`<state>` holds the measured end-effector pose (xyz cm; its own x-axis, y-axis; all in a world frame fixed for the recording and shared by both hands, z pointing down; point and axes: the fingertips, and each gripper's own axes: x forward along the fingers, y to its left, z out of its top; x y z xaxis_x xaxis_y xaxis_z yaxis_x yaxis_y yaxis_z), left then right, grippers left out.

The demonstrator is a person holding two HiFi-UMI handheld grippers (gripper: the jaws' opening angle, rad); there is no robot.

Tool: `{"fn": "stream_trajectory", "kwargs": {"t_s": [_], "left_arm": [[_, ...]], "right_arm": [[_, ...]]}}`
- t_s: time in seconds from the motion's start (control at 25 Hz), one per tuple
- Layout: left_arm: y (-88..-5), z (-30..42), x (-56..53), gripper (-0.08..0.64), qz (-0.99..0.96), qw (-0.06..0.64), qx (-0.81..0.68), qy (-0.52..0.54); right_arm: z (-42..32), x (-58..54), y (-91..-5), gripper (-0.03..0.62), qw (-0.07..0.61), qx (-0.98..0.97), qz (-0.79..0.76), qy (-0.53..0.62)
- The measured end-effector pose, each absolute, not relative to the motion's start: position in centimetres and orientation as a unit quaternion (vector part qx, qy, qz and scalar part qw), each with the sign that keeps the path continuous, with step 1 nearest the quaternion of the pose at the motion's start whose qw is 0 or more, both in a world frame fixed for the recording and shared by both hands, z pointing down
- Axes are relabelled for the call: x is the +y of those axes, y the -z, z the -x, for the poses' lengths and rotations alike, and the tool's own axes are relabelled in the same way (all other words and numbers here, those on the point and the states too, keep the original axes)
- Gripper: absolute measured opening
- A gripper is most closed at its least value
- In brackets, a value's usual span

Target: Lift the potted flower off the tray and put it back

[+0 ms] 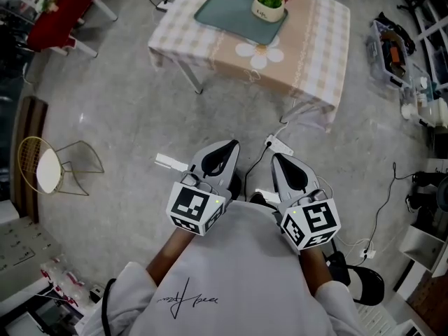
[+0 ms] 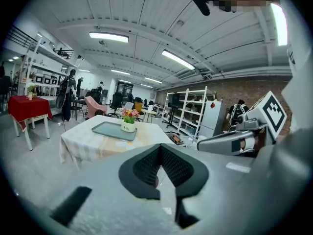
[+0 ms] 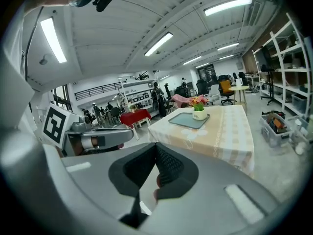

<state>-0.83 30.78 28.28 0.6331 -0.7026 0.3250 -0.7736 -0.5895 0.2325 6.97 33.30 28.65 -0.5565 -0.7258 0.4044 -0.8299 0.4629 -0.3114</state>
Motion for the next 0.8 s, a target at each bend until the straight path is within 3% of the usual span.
{"fn": "stream_trajectory", "kwargs": {"t_s": [0.8], "left_arm": [[-28.7, 9.6, 23.6, 0.0, -0.883, 0.178, -0.425, -0.096]], "right_arm": [[2.5, 27.2, -28.8, 0.007, 0.134, -0.858, -0.44, -0.227]]}}
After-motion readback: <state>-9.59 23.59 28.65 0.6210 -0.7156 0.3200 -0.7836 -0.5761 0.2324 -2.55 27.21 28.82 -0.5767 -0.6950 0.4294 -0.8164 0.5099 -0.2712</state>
